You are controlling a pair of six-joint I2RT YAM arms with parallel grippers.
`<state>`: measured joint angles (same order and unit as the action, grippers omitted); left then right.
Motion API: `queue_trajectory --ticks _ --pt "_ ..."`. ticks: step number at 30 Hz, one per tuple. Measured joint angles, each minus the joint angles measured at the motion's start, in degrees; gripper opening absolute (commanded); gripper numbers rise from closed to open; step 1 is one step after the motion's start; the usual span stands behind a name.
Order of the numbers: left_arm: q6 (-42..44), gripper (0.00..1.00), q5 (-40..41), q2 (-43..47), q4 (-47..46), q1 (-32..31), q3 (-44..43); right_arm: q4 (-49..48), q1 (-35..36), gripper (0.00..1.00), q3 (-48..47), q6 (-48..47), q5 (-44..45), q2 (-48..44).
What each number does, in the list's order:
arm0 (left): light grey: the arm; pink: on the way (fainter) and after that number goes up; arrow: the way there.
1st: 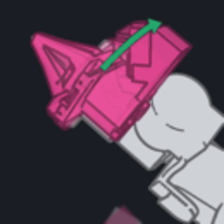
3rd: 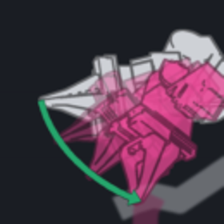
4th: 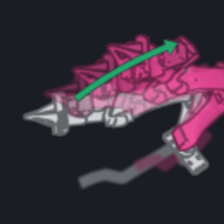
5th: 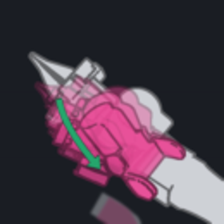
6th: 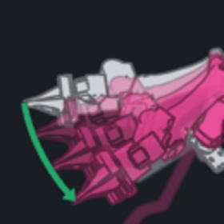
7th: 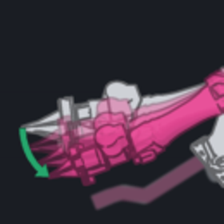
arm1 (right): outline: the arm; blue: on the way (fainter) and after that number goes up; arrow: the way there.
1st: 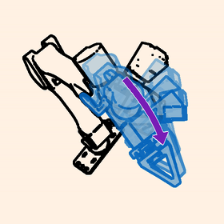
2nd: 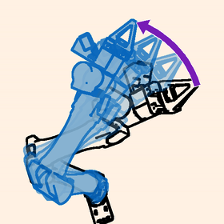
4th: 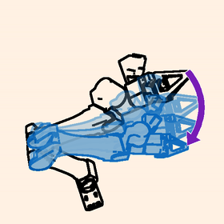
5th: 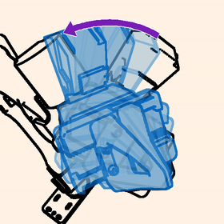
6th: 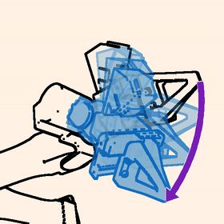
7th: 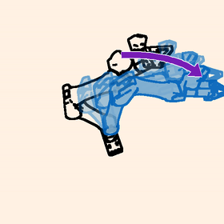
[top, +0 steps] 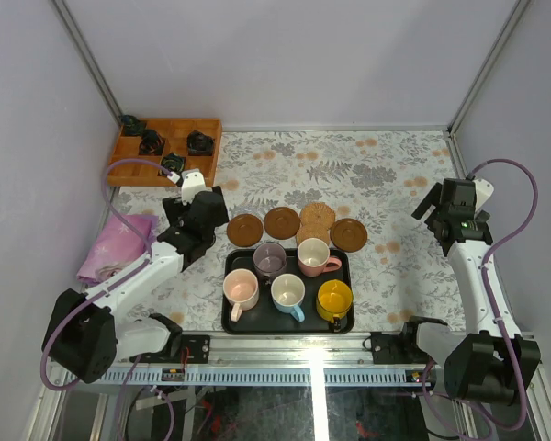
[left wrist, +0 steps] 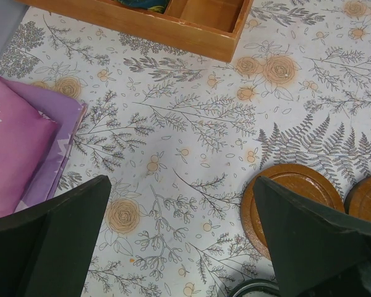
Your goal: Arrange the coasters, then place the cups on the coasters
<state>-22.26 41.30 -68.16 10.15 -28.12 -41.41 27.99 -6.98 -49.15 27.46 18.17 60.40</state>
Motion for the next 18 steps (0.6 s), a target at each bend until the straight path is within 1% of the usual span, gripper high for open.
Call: queue_trajectory --ticks 18 --pt "0.00 1.00 -0.13 -0.04 0.00 0.22 0.00 -0.04 0.00 0.99 0.00 -0.02 0.35 0.00"
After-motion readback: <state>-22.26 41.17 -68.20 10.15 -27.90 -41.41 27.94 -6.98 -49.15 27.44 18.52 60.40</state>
